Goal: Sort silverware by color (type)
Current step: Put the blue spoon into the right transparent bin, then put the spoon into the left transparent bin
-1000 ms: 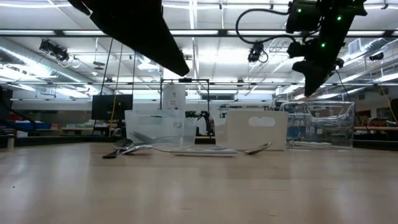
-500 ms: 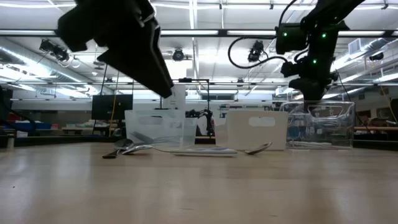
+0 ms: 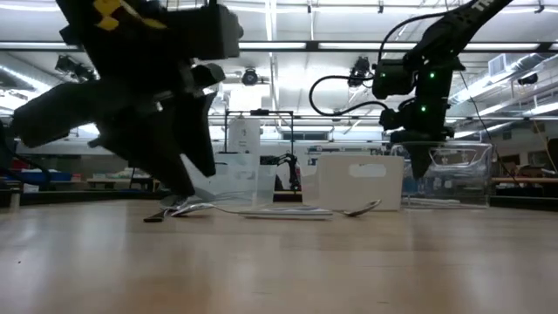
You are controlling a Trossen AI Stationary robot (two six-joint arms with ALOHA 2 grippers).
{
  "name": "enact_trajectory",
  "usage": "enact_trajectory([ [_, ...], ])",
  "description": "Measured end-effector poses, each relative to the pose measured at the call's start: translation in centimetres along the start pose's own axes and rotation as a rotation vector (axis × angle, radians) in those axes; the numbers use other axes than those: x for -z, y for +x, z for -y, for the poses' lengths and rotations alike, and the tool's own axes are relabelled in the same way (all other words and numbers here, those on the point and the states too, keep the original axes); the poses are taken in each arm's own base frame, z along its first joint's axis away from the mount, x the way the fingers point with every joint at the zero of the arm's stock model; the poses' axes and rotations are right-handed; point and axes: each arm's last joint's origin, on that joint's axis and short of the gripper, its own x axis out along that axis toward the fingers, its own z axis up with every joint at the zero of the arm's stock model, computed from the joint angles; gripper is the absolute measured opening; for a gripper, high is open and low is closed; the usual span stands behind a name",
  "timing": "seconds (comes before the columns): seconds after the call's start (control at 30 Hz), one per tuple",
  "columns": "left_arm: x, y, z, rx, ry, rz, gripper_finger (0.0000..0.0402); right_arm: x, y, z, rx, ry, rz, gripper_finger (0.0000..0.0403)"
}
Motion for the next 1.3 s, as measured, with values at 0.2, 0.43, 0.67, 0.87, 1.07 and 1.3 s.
enact_trajectory([
  [0.2, 0.9, 1.0, 0.1, 0.069, 0.093, -0.026, 0.0178, -0.4, 0.8, 0.1, -0.055, 0.003, -0.009, 0.0064],
  [0.43, 0.2, 0.6, -0.8, 0.165, 0.122, 0.038, 0.0156, -0.5, 0.9, 0.3, -0.111, 0.016, -0.012, 0.0108],
  [0.67, -0.6, -0.8, -1.8, 0.191, 0.108, 0.144, 0.0144, -0.3, 0.7, 0.4, -0.131, 0.006, -0.009, 0.0161],
  [0.87, -0.4, -2.0, -3.8, 0.181, 0.035, 0.142, 0.0144, -0.7, -1.5, 0.7, -0.145, 0.038, 0.135, 0.0184],
  [1.07, 0.5, -1.8, -5.3, 0.165, -0.021, 0.039, 0.0144, -0.8, -4.9, 0.0, -0.109, 0.004, 0.372, 0.0185],
  [1.3, 1.2, -1.7, -5.4, 0.16, -0.025, -0.03, 0.0144, -0.2, -7.8, -2.5, -0.17, -0.104, 0.546, 0.0185],
])
